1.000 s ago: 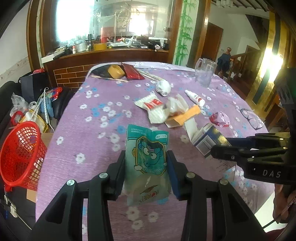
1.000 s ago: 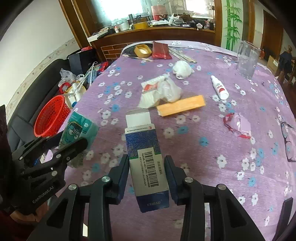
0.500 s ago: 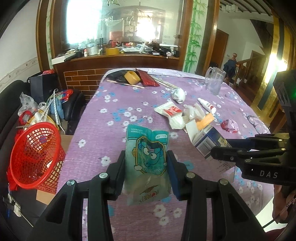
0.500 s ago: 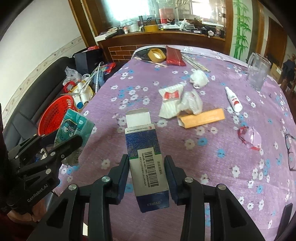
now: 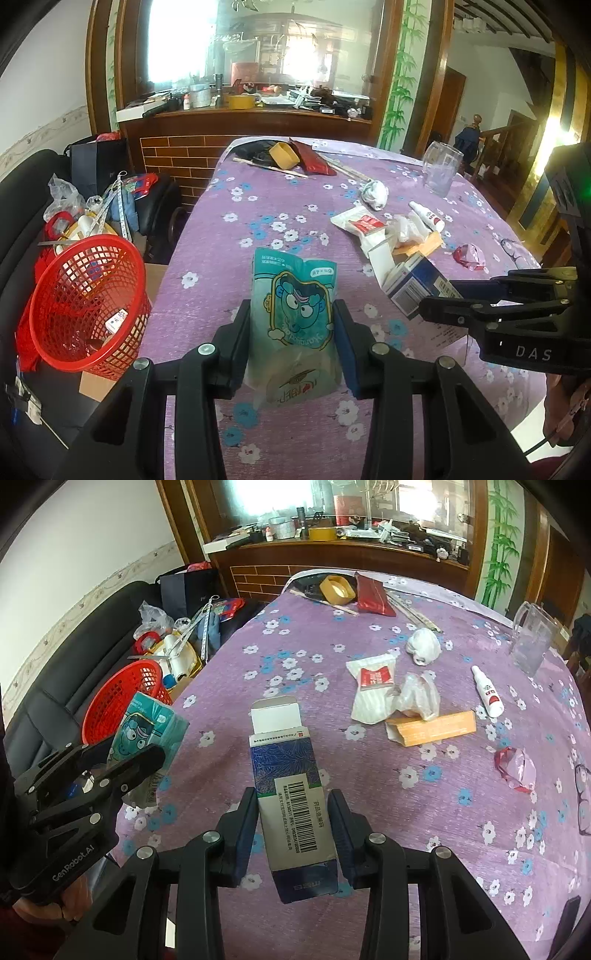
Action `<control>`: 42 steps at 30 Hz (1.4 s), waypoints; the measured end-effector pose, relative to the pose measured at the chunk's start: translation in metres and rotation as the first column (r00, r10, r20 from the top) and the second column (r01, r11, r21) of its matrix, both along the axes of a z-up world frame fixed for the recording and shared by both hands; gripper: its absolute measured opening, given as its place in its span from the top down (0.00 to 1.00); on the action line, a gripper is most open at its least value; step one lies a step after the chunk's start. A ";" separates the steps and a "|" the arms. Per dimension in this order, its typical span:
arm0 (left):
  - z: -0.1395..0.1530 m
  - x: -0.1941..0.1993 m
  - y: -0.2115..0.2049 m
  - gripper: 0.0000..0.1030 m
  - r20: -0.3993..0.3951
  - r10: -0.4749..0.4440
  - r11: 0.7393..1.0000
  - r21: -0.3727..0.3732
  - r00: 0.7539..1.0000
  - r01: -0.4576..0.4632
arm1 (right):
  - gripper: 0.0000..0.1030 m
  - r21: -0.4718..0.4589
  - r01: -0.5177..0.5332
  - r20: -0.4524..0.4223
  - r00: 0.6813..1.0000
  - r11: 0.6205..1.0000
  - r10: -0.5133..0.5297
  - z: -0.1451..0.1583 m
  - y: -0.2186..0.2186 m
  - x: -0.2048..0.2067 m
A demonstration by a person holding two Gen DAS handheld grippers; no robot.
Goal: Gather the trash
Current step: 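Grasp the white-blue barcode box with the right tool while the left tool holds the packet, then release the teal packet into the red basket while the right tool drops the box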
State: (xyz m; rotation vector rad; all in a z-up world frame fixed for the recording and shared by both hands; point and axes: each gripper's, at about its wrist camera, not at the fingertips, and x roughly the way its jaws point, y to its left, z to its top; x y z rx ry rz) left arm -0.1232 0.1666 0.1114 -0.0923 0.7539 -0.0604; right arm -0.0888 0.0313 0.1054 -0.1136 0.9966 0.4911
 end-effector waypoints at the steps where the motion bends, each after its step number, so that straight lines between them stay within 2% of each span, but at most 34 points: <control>1: 0.000 0.000 0.002 0.61 -0.001 0.002 1.000 -0.001 1.000 -0.002 | 0.59 -0.001 -0.003 -0.001 1.000 1.000 0.003 0.000 0.002 0.000; 18: -0.004 0.000 0.016 0.61 -0.004 0.012 1.000 -0.005 1.000 -0.012 | 0.59 -0.009 -0.011 -0.014 1.000 1.000 0.011 -0.005 0.021 0.000; 26: -0.005 -0.004 0.039 0.61 -0.001 0.034 0.999 -0.006 0.999 -0.034 | 0.59 -0.002 -0.025 -0.016 1.000 1.000 0.025 -0.006 0.037 0.003; 36: 0.000 -0.010 0.085 0.61 0.005 0.124 0.992 -0.006 0.992 -0.124 | 0.59 0.019 -0.084 -0.025 0.996 0.996 0.084 -0.003 0.076 0.008; 42: 0.005 -0.014 0.131 0.61 0.013 0.221 0.975 -0.017 0.975 -0.221 | 0.59 0.038 -0.142 -0.021 0.989 0.989 0.143 0.006 0.111 0.017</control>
